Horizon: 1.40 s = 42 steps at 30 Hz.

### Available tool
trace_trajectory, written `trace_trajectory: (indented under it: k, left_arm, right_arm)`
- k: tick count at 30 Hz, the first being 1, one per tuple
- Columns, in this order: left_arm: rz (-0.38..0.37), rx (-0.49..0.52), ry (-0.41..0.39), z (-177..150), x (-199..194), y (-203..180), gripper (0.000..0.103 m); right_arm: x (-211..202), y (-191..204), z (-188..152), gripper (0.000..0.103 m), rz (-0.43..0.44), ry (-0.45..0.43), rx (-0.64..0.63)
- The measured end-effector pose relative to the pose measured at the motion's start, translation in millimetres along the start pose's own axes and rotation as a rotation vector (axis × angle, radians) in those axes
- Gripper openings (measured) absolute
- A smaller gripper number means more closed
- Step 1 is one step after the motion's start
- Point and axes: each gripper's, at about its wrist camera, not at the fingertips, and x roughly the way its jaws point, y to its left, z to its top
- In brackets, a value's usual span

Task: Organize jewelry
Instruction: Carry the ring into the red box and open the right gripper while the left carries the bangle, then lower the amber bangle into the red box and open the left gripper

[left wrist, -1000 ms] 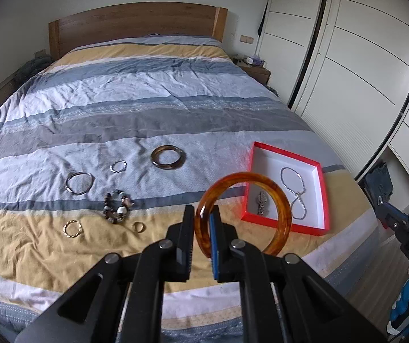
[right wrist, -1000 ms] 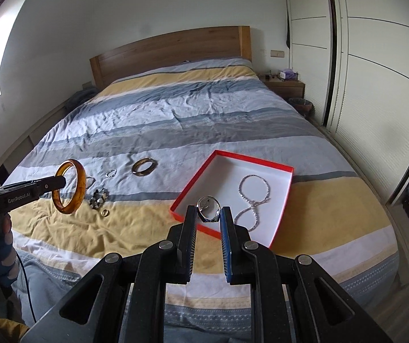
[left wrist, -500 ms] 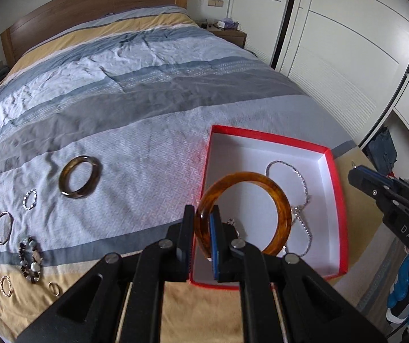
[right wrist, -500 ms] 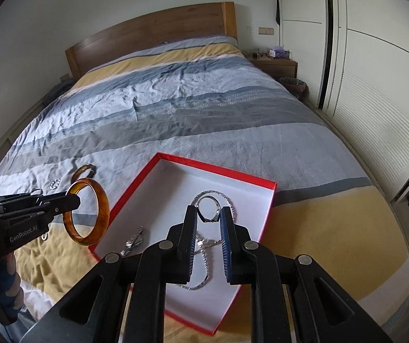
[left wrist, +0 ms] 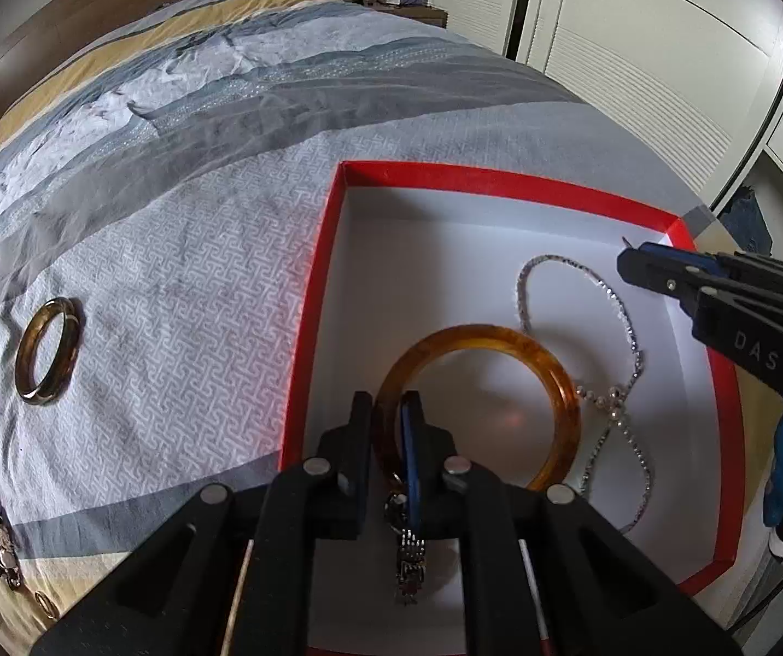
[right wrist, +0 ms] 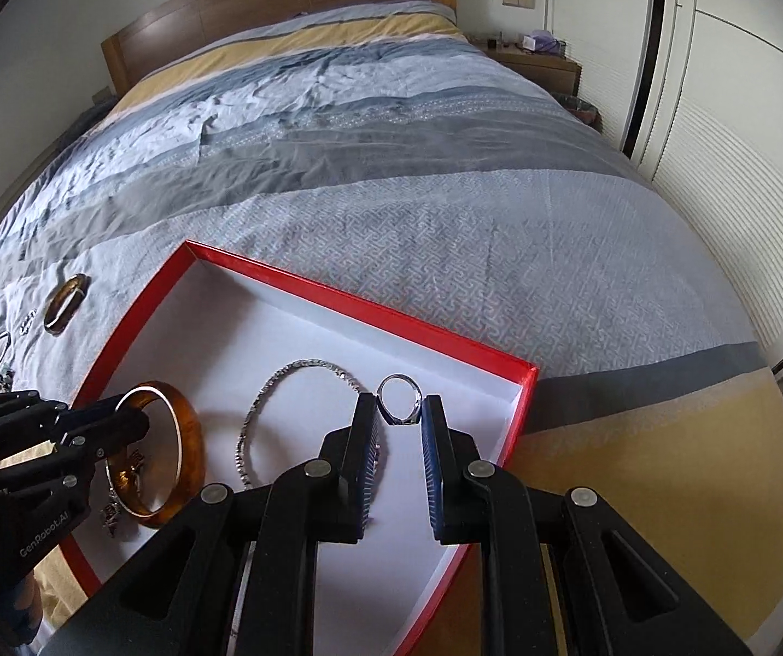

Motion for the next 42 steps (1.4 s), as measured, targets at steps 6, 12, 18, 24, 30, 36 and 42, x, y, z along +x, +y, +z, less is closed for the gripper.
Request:
trace_trajectory:
  k: [6, 12, 18, 24, 30, 36, 42]
  left_arm:
    - [0.028, 0.018, 0.009, 0, 7, -3, 0.013]
    - [0.037, 0.021, 0.012, 1, 8, -6, 0.013]
    - [0.021, 0.028, 0.012, -1, 4, -7, 0.015]
    - [0.002, 0.017, -0.019, -6, -11, -2, 0.022]
    - [-0.009, -0.025, -0.065, -15, -46, 12, 0.023]
    - [0.04, -0.044, -0.134, -41, -95, 32, 0.023]
    - [0.101, -0.07, -0.173, -82, -151, 59, 0.023]
  right_arm:
    - [18, 9, 8, 0.016, -0.039, 0.06, -0.066]
    - [24, 11, 9, 0.017, -0.052, 0.08, -0.082]
    - [22, 13, 9, 0.029, -0.054, 0.081, -0.087]
    - [8, 18, 5, 0.035, -0.061, 0.068, -0.081]
    - [-29, 30, -5, 0.036, -0.078, 0.029, -0.073]
    - [-75, 63, -30, 0.038, -0.086, 0.002, -0.093]
    - [-119, 108, -67, 0.04, -0.063, -0.011, -0.139]
